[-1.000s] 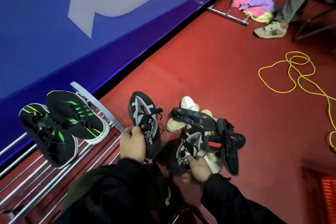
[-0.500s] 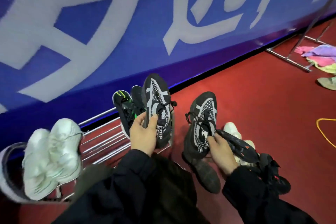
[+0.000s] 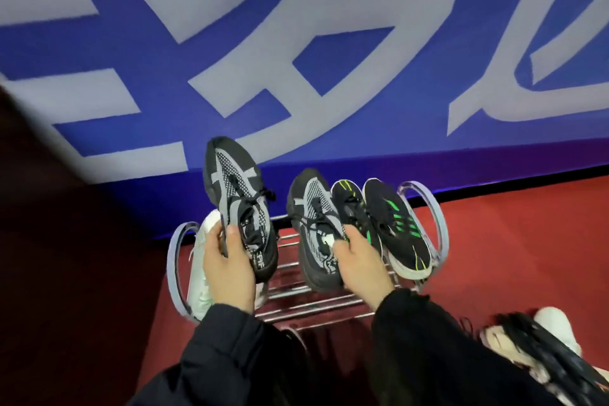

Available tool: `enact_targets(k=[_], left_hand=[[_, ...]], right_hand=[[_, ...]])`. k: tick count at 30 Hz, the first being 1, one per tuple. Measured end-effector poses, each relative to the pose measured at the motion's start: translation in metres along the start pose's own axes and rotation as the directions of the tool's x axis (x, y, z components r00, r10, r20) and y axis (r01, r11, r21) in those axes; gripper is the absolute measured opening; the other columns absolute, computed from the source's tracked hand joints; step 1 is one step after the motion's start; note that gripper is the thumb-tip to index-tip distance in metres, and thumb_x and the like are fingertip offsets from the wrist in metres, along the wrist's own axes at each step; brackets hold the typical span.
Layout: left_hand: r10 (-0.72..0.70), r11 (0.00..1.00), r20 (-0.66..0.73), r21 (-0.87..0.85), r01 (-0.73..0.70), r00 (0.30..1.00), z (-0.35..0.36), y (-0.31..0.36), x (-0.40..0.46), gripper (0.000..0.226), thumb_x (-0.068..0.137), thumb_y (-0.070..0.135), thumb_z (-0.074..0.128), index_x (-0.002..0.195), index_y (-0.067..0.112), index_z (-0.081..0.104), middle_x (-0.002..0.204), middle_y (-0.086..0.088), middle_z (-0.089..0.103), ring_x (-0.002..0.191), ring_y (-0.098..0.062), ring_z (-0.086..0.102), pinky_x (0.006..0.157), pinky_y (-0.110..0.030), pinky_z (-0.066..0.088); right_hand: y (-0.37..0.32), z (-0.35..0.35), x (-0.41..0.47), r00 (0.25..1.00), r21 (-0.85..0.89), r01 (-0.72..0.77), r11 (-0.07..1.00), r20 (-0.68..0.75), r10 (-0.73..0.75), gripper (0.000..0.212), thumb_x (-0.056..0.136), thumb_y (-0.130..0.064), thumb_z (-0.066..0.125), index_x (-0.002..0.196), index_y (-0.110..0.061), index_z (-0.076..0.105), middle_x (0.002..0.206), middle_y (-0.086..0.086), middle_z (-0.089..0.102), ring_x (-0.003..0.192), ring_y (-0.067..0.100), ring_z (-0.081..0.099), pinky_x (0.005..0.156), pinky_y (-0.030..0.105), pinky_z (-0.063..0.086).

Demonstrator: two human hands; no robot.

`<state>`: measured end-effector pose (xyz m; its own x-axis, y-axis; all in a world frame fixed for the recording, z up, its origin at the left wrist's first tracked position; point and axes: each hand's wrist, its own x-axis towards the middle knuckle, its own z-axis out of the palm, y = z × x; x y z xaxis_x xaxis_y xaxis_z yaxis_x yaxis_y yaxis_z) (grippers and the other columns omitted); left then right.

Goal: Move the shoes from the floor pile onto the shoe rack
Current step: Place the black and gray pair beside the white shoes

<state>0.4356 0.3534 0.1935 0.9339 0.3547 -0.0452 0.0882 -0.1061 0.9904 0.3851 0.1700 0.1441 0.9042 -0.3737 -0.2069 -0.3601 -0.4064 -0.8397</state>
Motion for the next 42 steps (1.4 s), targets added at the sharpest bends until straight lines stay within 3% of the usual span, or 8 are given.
enact_targets(k=[8,16,21,25,29,31,35,42], left_hand=[[-0.059,0.991,0.120,0.127,0.044,0.991,-0.005,-0.061,0.005,0.040,0.104,0.025,0.040,0.140,0.007,0.048,0.140,-0.010,0.054,0.133,-0.026,0.047,0.113,-0.036,0.033],[-0.101,0.990,0.185,0.117,0.080,0.978,-0.002,-0.071,0.007,0.038,0.104,0.025,0.042,0.140,0.015,0.046,0.125,0.007,0.052,0.122,-0.010,0.046,0.101,-0.023,0.029],[-0.140,0.986,0.256,0.129,0.110,0.956,0.010,-0.082,0.006,0.022,0.103,0.024,0.043,0.120,0.017,0.054,0.113,0.004,0.063,0.116,-0.018,0.055,0.097,-0.027,0.038],[-0.146,0.983,0.387,0.157,0.091,0.910,0.028,-0.085,0.002,0.029,0.103,0.025,0.042,0.130,0.018,0.051,0.129,-0.001,0.060,0.124,-0.017,0.054,0.109,-0.032,0.038],[-0.059,0.918,0.541,0.359,-0.166,0.839,0.040,-0.088,-0.006,0.057,0.097,0.049,0.031,0.143,0.019,0.048,0.142,0.002,0.047,0.137,-0.013,0.035,0.117,-0.028,0.022],[0.032,0.730,0.578,0.543,-0.414,0.815,0.041,-0.094,-0.009,0.070,0.089,0.057,0.014,0.142,0.028,0.049,0.149,0.006,0.043,0.141,-0.017,0.026,0.119,-0.034,0.020],[-0.109,0.498,0.600,0.723,-0.479,0.792,0.039,-0.105,-0.013,0.049,0.095,0.046,0.038,0.142,0.037,0.042,0.160,0.007,0.026,0.150,-0.021,0.011,0.118,-0.043,0.026],[0.076,0.652,0.566,0.595,-0.471,0.821,0.033,-0.110,-0.005,0.042,0.082,0.010,0.053,0.124,0.010,0.063,0.132,-0.008,0.049,0.115,-0.027,0.055,0.102,-0.033,0.046]], right_hand=[[0.041,0.089,0.058,0.987,-0.198,-0.103,0.975,0.100,0.124,0.038,0.102,-0.028,0.038,0.137,-0.023,0.053,0.124,0.016,0.065,0.118,0.036,0.060,0.096,0.038,0.046],[0.044,0.102,0.058,0.977,-0.195,-0.063,0.979,0.190,0.100,0.041,0.102,-0.041,0.042,0.141,-0.031,0.052,0.127,0.003,0.070,0.119,0.032,0.060,0.095,0.036,0.047],[0.022,0.076,0.029,0.991,0.293,-0.135,0.946,0.029,0.132,0.039,0.096,-0.061,0.037,0.112,-0.039,0.064,0.104,-0.007,0.075,0.097,0.011,0.069,0.090,0.035,0.052],[0.015,0.062,0.009,0.981,0.235,-0.066,0.970,0.192,0.020,0.033,0.085,-0.062,0.058,0.116,-0.051,0.059,0.093,-0.002,0.076,0.084,0.011,0.071,0.083,0.031,0.055],[0.027,0.054,0.020,0.985,0.136,-0.151,0.979,-0.063,0.161,0.033,0.094,-0.042,0.050,0.119,-0.028,0.065,0.101,-0.005,0.076,0.100,0.019,0.069,0.096,0.042,0.052],[0.029,0.048,0.024,0.970,0.067,-0.186,0.980,-0.149,0.194,0.031,0.098,-0.038,0.043,0.119,-0.027,0.064,0.109,-0.004,0.074,0.108,0.026,0.065,0.094,0.038,0.049],[0.033,0.040,0.027,0.979,-0.233,-0.179,0.956,-0.138,0.149,0.032,0.104,-0.033,0.036,0.128,-0.025,0.056,0.111,0.008,0.073,0.109,0.036,0.064,0.082,0.037,0.042],[0.046,0.058,0.033,0.985,-0.182,-0.127,0.975,-0.141,0.102,0.025,0.105,-0.029,0.039,0.130,-0.026,0.044,0.093,0.014,0.073,0.097,0.040,0.065,0.077,0.041,0.044]])
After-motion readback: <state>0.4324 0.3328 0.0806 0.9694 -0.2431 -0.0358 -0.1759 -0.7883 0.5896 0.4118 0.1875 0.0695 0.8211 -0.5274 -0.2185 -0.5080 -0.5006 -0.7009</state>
